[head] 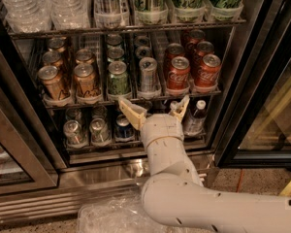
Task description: Pick redbull can from middle shelf of fridge
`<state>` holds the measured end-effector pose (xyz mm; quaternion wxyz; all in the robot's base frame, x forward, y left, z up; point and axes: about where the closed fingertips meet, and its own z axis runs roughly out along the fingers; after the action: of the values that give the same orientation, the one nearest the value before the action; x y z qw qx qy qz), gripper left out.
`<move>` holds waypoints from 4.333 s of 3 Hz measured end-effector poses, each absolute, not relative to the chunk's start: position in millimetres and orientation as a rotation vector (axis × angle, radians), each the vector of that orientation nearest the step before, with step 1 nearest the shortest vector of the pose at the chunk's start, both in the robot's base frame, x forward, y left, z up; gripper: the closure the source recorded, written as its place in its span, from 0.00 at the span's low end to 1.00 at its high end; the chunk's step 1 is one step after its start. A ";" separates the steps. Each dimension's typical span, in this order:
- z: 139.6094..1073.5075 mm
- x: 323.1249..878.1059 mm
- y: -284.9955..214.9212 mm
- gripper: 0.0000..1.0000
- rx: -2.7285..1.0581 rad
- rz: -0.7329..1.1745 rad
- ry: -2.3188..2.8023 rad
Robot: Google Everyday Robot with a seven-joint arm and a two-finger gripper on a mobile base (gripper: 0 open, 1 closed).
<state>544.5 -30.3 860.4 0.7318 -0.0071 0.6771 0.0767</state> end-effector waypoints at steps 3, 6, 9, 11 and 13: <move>848.6 546.2 -33.6 0.00 -0.011 0.123 1.529; 840.9 548.6 -25.0 0.00 -0.134 0.075 1.533; 857.7 580.0 6.1 0.23 -0.192 0.146 1.463; 843.8 589.9 6.9 0.26 -0.227 0.128 1.488; 850.1 617.6 -11.9 0.24 -0.187 0.085 1.473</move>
Offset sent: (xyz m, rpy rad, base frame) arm 0.0009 -0.0065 -0.0122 -0.0023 0.0364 -0.0503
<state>617.6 -11.9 850.1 0.7361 -0.0850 0.6704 0.0385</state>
